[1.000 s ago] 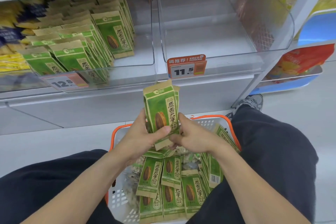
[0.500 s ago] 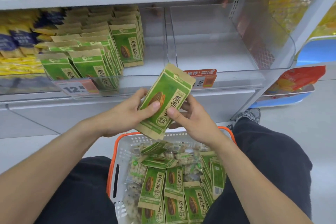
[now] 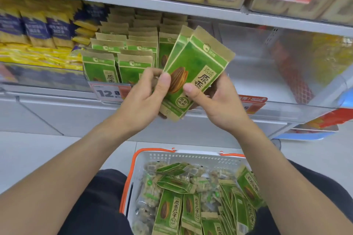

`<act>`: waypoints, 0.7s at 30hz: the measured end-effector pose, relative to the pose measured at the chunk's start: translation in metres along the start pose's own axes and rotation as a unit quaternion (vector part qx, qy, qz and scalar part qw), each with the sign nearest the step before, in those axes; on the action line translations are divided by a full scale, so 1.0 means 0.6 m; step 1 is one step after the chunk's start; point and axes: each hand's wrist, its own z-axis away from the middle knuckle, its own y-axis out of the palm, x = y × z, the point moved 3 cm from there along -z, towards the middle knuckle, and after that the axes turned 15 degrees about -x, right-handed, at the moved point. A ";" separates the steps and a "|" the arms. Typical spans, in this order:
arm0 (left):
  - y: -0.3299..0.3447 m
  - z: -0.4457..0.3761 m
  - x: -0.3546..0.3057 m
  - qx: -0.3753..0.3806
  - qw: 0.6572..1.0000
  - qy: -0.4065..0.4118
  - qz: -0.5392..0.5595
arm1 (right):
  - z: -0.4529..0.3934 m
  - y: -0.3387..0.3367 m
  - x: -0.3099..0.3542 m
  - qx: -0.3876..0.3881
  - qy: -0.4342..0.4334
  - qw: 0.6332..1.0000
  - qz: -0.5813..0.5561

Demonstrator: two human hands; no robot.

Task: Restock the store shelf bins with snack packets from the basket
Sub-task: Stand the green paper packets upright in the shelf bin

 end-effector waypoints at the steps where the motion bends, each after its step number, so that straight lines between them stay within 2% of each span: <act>1: -0.012 -0.008 0.004 -0.028 1.000 0.004 0.001 | -0.012 0.008 0.009 -0.021 -0.025 0.999 0.015; 4: -0.045 -0.033 0.031 -0.093 0.993 0.031 -0.068 | -0.049 0.029 0.028 -0.087 -0.086 0.991 0.055; 7: -0.059 -0.043 0.054 -0.117 0.975 0.063 -0.175 | -0.090 0.049 0.036 -0.101 -0.115 0.981 0.121; 12: -0.048 -0.043 0.073 -0.089 0.955 0.087 -0.270 | -0.147 0.048 0.007 -0.097 -0.073 0.978 0.167; 15: -0.047 -0.046 0.075 -0.090 0.953 0.091 -0.275 | -0.161 0.031 -0.009 -0.104 -0.047 0.976 0.187; 21: -0.040 -0.049 0.077 -0.101 0.952 0.080 -0.276 | -0.193 0.092 -0.059 -0.044 0.022 0.967 0.251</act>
